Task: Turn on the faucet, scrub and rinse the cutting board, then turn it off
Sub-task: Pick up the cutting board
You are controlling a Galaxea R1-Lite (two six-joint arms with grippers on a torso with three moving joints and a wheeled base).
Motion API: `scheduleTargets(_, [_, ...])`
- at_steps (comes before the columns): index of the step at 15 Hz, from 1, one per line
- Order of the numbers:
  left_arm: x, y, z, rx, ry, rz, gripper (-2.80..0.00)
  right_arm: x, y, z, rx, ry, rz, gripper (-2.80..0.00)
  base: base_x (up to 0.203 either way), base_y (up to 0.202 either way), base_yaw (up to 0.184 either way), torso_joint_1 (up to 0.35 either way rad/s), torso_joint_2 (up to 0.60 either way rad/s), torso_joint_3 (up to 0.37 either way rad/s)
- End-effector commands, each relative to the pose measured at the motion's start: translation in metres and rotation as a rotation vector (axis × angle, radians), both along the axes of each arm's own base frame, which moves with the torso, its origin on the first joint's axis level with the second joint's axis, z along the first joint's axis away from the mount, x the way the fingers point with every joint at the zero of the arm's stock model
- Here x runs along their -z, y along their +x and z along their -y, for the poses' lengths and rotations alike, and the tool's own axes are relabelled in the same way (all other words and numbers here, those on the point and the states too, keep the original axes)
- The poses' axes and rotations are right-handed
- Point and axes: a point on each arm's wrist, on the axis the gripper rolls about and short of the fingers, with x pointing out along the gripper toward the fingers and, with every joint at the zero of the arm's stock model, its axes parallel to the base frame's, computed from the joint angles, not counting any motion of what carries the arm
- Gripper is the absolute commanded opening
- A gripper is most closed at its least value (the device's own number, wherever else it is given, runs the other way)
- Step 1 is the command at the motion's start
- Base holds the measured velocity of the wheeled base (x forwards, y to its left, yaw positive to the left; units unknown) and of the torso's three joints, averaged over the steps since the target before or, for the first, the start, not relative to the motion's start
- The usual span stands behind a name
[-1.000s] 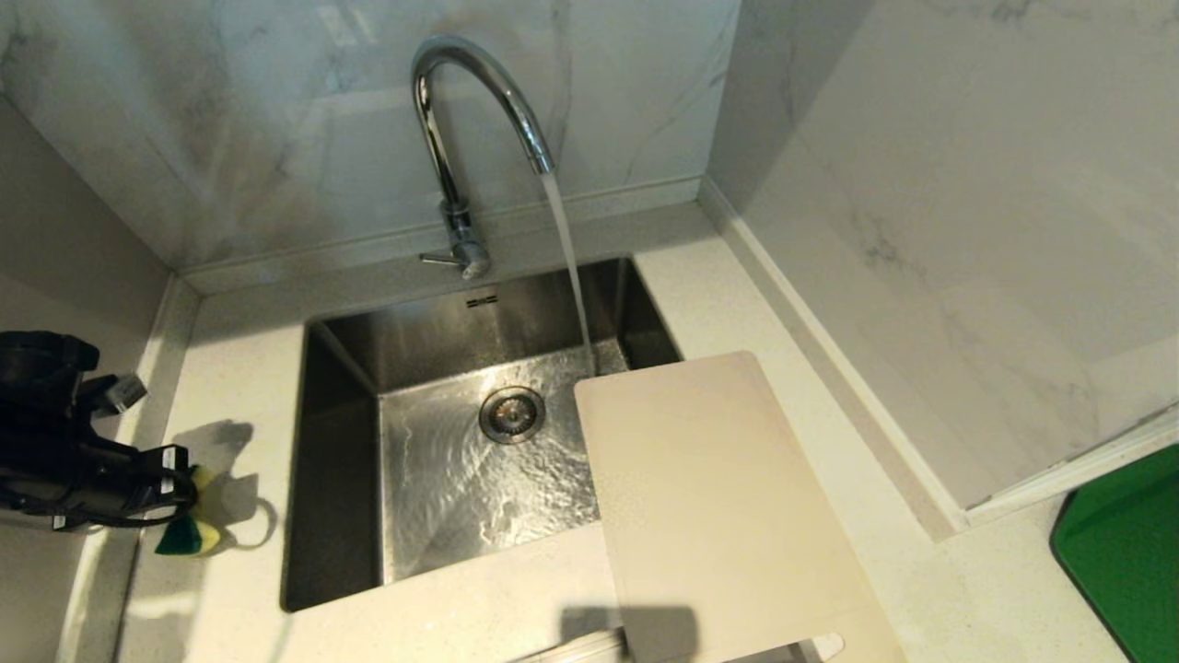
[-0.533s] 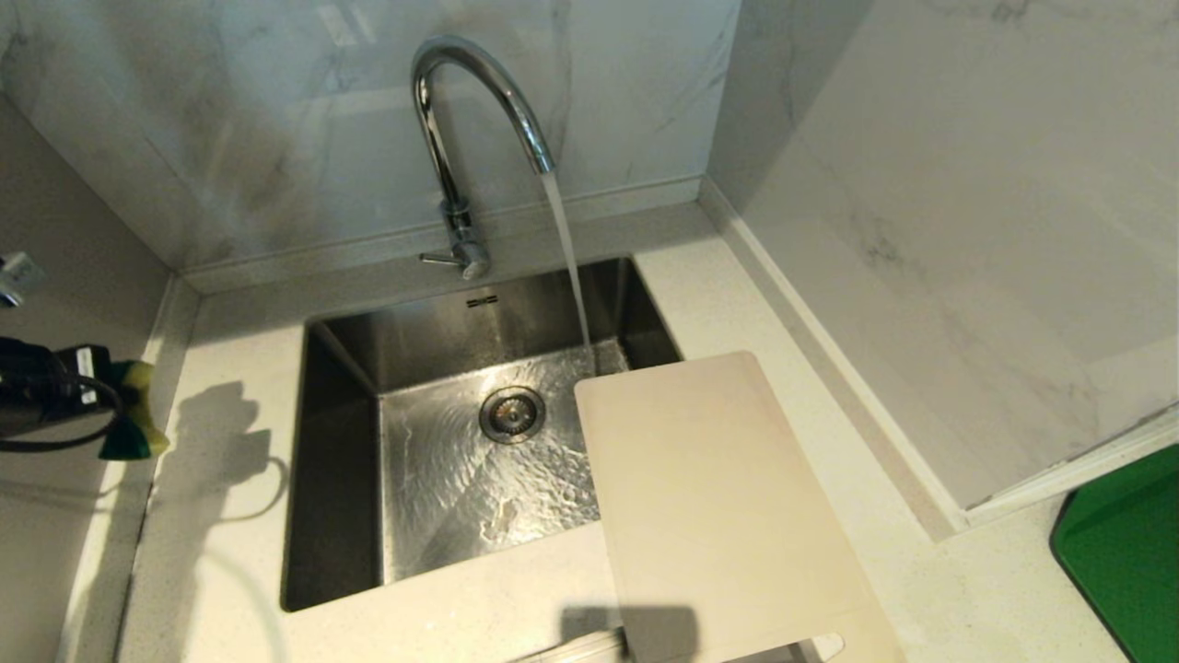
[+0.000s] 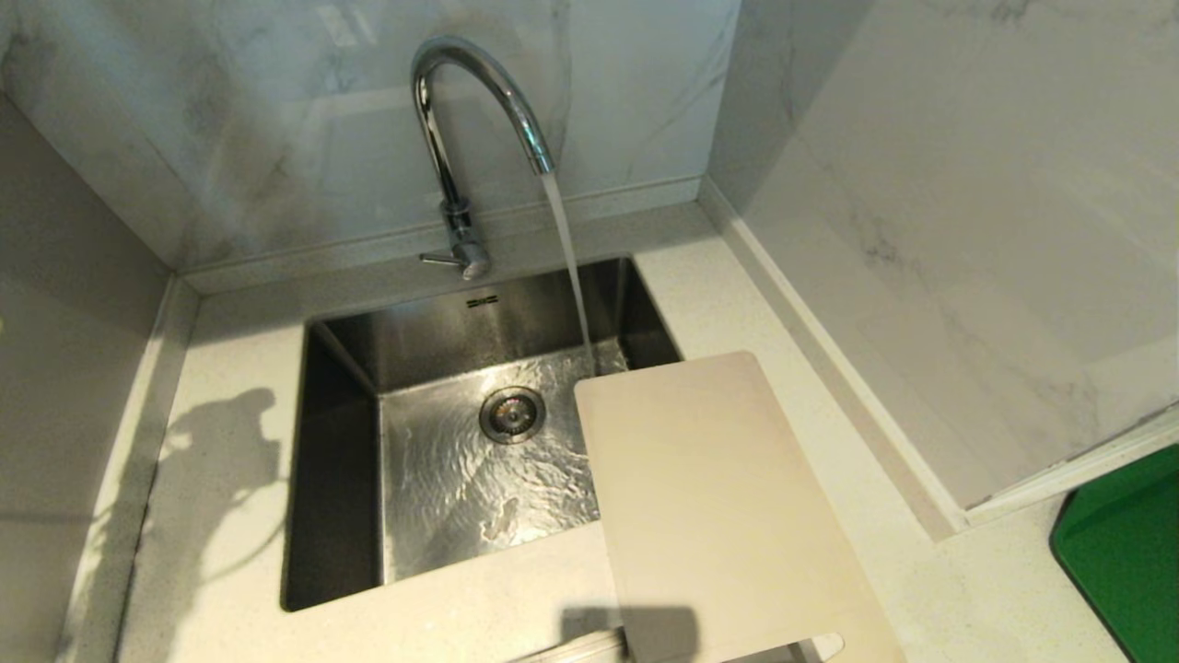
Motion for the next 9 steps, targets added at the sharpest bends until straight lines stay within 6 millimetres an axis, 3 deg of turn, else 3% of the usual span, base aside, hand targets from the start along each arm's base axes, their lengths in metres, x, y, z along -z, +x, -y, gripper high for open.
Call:
scheduleTargets(1, [0.001, -0.071, 0.013, 0.017, 0.024, 0.143, -2.80, 0.000, 0.000, 0.000, 0.000, 0.000, 0.001, -2.80, 0.000, 0.000, 0.000, 0.000, 0.00, 0.000])
scheduleTargets(3, [0.028, -0.103, 0.019, 0.021, 0.026, 0.155, -2.80, 0.000, 0.000, 0.000, 0.000, 0.001, 0.001, -2.80, 0.000, 0.000, 0.000, 0.000, 0.00, 0.000])
scheduleTargets(5, [0.075, -0.121, 0.022, 0.022, 0.017, 0.101, -2.80, 0.000, 0.000, 0.000, 0.000, 0.001, 0.001, -2.80, 0.000, 0.000, 0.000, 0.000, 0.00, 0.000])
scheduleTargets(9, [0.154, -0.138, 0.025, 0.057, 0.001, 0.004, -2.80, 0.000, 0.000, 0.000, 0.000, 0.001, 0.001, -2.80, 0.000, 0.000, 0.000, 0.000, 0.00, 0.000])
